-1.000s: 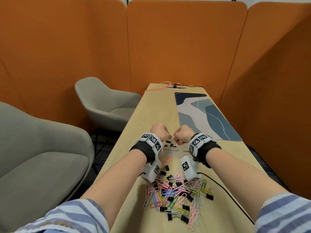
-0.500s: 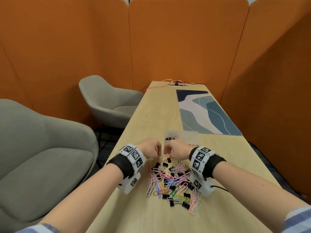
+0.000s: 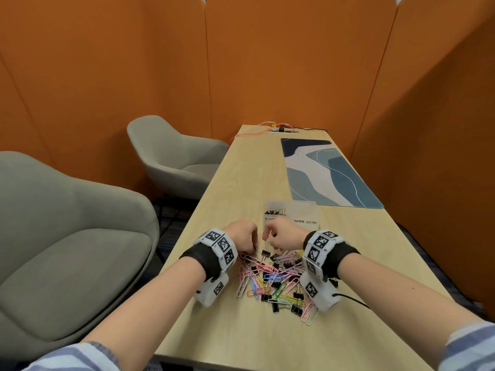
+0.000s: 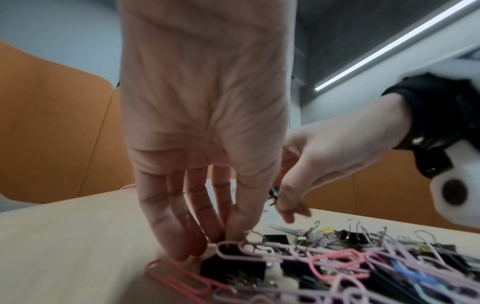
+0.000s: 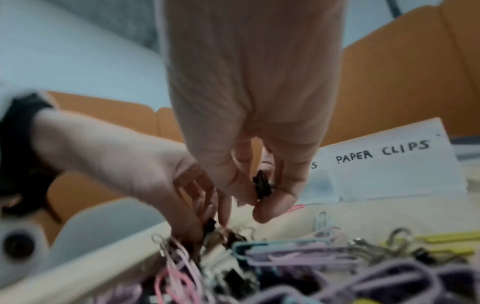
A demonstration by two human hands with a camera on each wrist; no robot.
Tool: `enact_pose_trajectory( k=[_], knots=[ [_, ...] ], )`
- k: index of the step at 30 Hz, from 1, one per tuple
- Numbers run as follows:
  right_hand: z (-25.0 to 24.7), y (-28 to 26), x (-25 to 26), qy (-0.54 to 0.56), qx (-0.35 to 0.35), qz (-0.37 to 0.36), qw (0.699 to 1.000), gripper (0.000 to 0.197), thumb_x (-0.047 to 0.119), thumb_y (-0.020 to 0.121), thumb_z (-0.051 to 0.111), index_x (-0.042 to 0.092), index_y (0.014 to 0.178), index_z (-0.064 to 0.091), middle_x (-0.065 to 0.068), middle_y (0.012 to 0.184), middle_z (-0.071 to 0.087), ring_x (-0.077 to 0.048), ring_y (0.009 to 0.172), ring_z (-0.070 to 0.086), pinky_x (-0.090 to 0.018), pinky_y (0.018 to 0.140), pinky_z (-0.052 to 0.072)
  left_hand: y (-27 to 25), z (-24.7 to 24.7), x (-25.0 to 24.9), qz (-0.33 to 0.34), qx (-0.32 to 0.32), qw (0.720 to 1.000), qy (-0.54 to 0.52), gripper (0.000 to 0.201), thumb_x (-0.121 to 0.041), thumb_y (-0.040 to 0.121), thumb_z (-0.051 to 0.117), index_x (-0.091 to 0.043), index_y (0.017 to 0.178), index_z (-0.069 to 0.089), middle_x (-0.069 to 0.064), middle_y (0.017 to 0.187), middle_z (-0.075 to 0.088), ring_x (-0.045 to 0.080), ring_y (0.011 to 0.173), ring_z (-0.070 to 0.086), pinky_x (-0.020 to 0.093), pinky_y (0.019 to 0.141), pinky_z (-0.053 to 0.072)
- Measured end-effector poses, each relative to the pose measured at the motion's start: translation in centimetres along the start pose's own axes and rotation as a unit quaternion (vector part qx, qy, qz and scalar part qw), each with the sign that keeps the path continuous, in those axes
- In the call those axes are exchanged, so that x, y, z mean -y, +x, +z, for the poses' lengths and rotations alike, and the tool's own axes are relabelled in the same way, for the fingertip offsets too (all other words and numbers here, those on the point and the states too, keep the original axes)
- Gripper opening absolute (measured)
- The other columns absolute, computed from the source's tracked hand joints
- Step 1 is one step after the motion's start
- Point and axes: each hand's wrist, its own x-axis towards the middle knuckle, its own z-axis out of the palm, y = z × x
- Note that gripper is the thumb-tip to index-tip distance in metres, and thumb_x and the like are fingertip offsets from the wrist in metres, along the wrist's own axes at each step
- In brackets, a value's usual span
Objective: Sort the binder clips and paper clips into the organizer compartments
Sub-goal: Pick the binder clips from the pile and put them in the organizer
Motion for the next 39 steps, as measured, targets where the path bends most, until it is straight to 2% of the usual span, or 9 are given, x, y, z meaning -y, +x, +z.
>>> enact_pose_trajectory(
  k=[2,8,12,17,22,25,31,36,39],
  knots=[
    [-0.3,-0.1,0.0,0.078,0.019,0.036,0.996,0.022,-0.002,0.087,0.042,0.011,0.091,0.059,-0.004,0.071,0.054,-0.013,0.057,0.055,-0.02,0.051,0.049,-0.1,0.0,0.1,0.003,0.001,1.0,-0.005,0.027,-0.005,0.084,0.06,-0.007,0.11,0.065,0.011,0.114,0.067,0.027,0.107,0.063,0.026,0.074,0.045],
    [0.3,0.0,0.8,0.181,0.022,0.117,0.976,0.005,0.003,0.088,0.048,0.004,0.089,0.053,-0.008,0.069,0.05,-0.015,0.056,0.046,-0.024,0.05,0.042,-0.2,0.7,0.6,0.026,-0.011,0.999,-0.023,0.018,-0.007,0.08,0.066,-0.008,0.098,0.067,0.008,0.104,0.07,0.024,0.098,0.064,0.027,0.074,0.048],
    [0.8,0.3,0.7,0.145,0.002,0.106,0.984,0.013,0.001,0.086,0.049,0.01,0.078,0.054,-0.003,0.067,0.052,-0.014,0.054,0.048,-0.022,0.049,0.043,-0.4,0.1,1.1,0.026,-0.048,0.998,-0.04,0.012,-0.01,0.076,0.067,-0.018,0.079,0.059,0.003,0.088,0.064,0.019,0.082,0.059,0.027,0.067,0.048],
    [1.3,0.2,0.8,-0.053,0.002,0.047,0.998,0.022,0.013,0.081,0.066,0.007,0.102,0.068,-0.009,0.107,0.067,-0.024,0.097,0.06,-0.026,0.075,0.044,-0.9,-1.3,1.8,0.036,-0.048,0.997,-0.044,0.013,-0.005,0.078,0.066,-0.015,0.084,0.06,0.005,0.085,0.065,0.015,0.076,0.057,0.026,0.07,0.046],
    [1.7,0.0,1.3,-0.112,0.005,0.005,0.994,0.027,0.015,0.08,0.07,0.005,0.105,0.066,-0.013,0.109,0.068,-0.027,0.103,0.061,-0.028,0.076,0.044,-1.3,-1.2,2.3,0.02,0.001,0.998,-0.066,0.028,0.001,0.082,0.051,-0.012,0.102,0.066,-0.001,0.063,0.061,0.011,0.054,0.057,0.02,0.057,0.049],
    [1.7,-0.1,1.6,-0.136,0.008,-0.016,0.991,0.021,0.009,0.082,0.064,0.005,0.102,0.067,-0.014,0.107,0.069,-0.029,0.103,0.062,-0.031,0.08,0.048,-1.4,-1.1,2.2,0.009,-0.01,0.996,-0.093,0.022,-0.002,0.086,0.047,-0.013,0.094,0.065,-0.001,0.064,0.06,0.012,0.055,0.06,0.025,0.064,0.055],
    [1.4,-0.1,0.8,-0.139,0.02,-0.019,0.99,0.015,0.007,0.08,0.061,0.013,0.093,0.064,-0.008,0.097,0.066,-0.025,0.093,0.059,-0.032,0.077,0.047,-1.2,-0.6,2.2,0.012,-0.029,0.993,-0.113,0.007,-0.015,0.089,0.062,-0.01,0.088,0.057,0.0,0.065,0.059,0.012,0.052,0.059,0.02,0.053,0.051],
    [1.0,-0.7,-0.1,-0.103,-0.003,-0.027,0.994,0.016,0.003,0.081,0.057,0.019,0.082,0.054,0.003,0.08,0.054,-0.014,0.081,0.048,-0.023,0.064,0.037,-1.1,-0.3,1.8,0.028,-0.068,0.994,-0.075,0.013,-0.019,0.088,0.063,-0.007,0.094,0.063,0.011,0.093,0.067,0.018,0.07,0.056,0.022,0.057,0.045],
    [0.0,-1.2,-0.6,-0.042,-0.039,0.001,0.998,0.012,0.006,0.083,0.055,0.018,0.082,0.056,0.0,0.086,0.059,-0.016,0.084,0.052,-0.026,0.075,0.045,-1.1,-0.1,1.3,0.048,-0.092,0.993,-0.053,0.018,-0.019,0.089,0.06,-0.009,0.102,0.066,0.009,0.104,0.068,0.019,0.085,0.058,0.024,0.071,0.042]
  ],
)
